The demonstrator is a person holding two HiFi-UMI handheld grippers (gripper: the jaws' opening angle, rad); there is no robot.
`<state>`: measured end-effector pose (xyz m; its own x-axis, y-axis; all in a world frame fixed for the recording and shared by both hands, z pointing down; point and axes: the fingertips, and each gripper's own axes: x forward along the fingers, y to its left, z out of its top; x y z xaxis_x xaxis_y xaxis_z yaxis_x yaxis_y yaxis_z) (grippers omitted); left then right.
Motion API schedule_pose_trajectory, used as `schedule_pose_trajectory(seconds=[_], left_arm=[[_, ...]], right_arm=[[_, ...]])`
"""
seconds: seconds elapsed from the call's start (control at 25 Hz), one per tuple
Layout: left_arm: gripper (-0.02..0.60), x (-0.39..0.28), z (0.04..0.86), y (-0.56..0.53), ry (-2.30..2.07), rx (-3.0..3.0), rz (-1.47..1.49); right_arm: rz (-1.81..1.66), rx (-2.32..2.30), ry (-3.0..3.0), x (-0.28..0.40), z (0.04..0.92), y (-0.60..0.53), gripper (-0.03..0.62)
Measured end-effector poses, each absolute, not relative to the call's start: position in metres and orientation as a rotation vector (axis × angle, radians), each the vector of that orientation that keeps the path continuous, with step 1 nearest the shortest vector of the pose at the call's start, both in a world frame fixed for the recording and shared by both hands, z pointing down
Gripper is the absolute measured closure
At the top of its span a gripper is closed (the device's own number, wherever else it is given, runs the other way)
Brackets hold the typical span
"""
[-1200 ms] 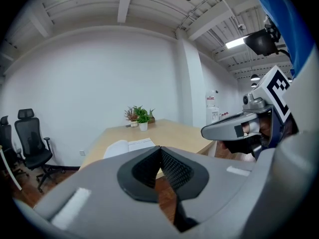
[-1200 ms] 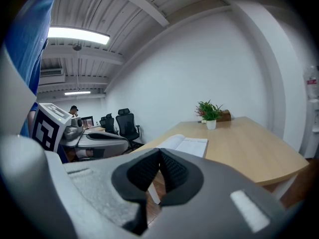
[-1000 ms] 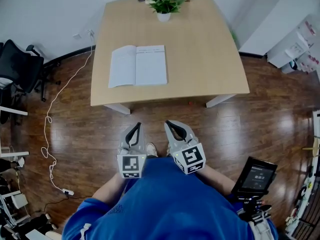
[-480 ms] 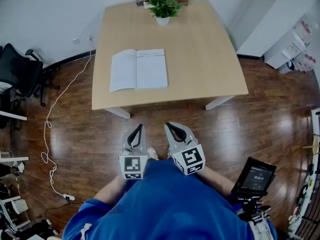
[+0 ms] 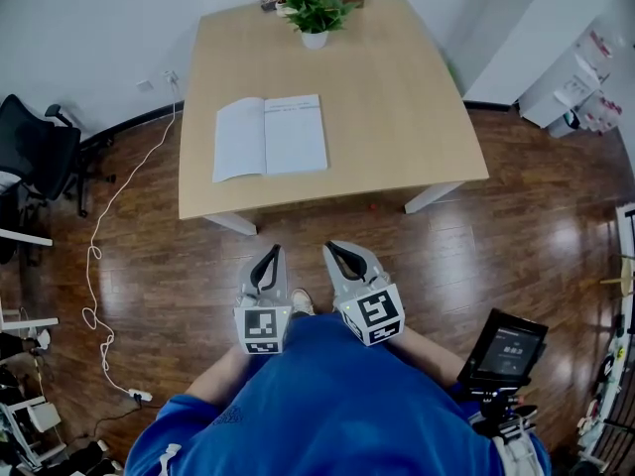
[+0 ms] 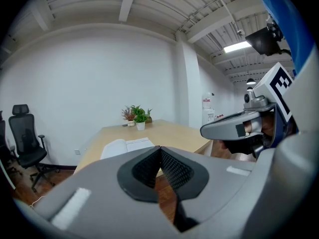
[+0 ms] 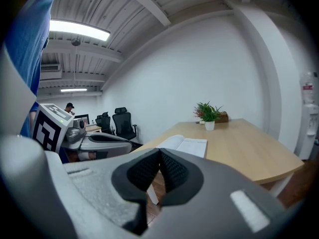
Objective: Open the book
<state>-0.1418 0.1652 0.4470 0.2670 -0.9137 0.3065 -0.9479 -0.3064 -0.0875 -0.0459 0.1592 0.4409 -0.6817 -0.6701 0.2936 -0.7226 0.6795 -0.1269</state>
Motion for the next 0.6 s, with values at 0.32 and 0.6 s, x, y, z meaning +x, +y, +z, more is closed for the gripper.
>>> schedule_pose_trajectory(seconds=[0.32, 0.6], left_arm=[[0.574, -0.1445, 0.4487, 0.1686, -1.782, 2.393, 0.464], [0.574, -0.1457, 0.4491, 0.1697, -1.779, 2.395, 0.468]], right_arm=[[0.341, 1.11, -2.675, -0.0481, 0.4408, 0.1618, 0.591], [0.339, 1.101, -2.678, -0.0497, 0.4409, 0.1631, 0.591]])
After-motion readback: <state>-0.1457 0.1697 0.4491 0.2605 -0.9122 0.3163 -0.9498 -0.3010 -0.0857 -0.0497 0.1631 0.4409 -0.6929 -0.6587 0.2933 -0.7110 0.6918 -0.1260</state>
